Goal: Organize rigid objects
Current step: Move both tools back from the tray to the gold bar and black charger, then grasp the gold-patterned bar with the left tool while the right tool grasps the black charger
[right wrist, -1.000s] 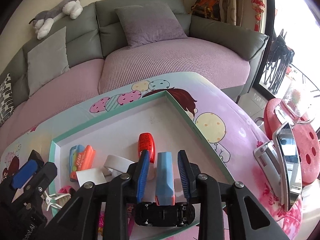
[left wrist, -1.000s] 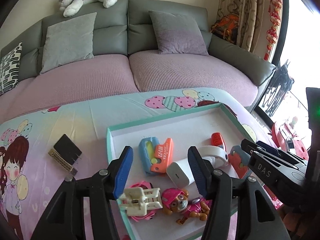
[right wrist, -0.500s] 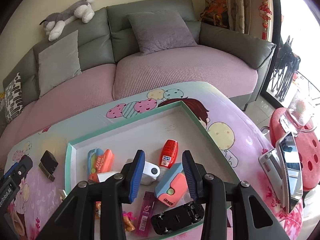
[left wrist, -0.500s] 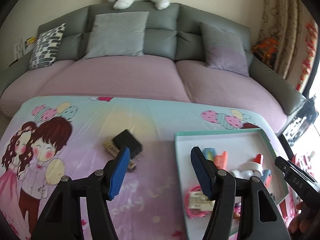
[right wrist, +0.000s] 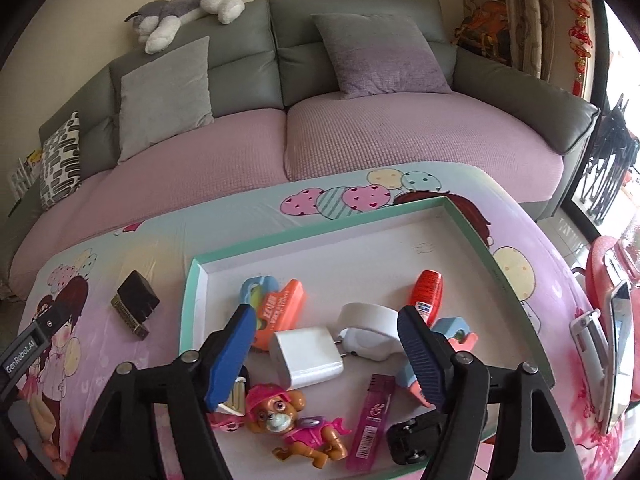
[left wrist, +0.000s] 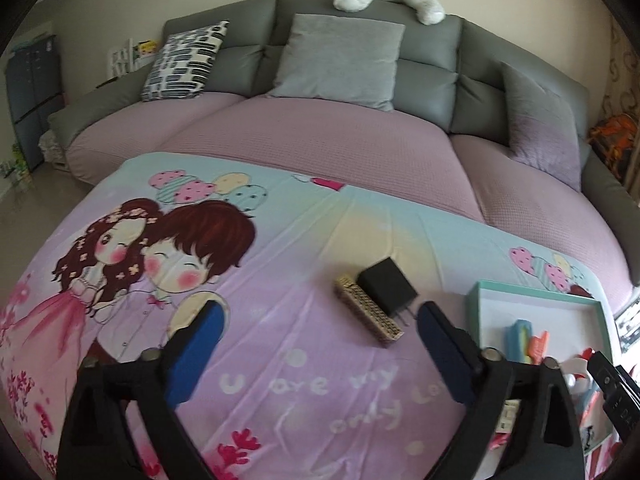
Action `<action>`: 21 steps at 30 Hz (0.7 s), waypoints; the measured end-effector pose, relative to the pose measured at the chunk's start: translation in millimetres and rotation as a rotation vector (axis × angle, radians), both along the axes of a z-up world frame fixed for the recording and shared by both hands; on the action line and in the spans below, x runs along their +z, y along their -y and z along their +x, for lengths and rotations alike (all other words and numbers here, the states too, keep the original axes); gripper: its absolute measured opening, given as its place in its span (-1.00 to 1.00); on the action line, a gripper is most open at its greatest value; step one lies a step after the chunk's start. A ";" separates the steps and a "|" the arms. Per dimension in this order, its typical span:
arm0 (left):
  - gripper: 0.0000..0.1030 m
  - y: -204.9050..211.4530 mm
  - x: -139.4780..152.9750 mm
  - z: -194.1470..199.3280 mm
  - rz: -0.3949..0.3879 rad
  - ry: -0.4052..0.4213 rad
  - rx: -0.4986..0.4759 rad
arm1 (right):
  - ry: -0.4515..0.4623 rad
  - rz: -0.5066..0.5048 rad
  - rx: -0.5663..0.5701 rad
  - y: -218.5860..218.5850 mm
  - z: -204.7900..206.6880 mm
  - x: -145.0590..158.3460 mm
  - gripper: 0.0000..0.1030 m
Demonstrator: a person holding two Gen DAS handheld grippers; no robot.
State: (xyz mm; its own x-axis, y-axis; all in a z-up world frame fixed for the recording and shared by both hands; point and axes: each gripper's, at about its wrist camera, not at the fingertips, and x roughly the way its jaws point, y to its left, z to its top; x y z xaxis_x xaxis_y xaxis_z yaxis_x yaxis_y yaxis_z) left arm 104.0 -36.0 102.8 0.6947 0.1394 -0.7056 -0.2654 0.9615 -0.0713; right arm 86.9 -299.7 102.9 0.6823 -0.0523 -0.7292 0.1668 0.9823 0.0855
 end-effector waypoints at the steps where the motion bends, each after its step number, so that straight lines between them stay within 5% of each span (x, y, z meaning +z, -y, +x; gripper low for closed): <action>1: 0.98 -5.2 0.1 -1.5 -0.002 0.006 0.017 | 0.004 -0.004 0.009 -4.5 0.5 -0.1 0.75; 9: 0.98 -31.8 -4.3 -4.3 -0.017 -0.006 0.085 | 0.026 0.011 0.067 -30.8 3.6 -1.2 1.00; 21: 0.98 -56.1 -3.0 -1.2 -0.063 0.000 0.122 | 0.022 0.022 0.170 -78.8 9.6 -6.8 1.00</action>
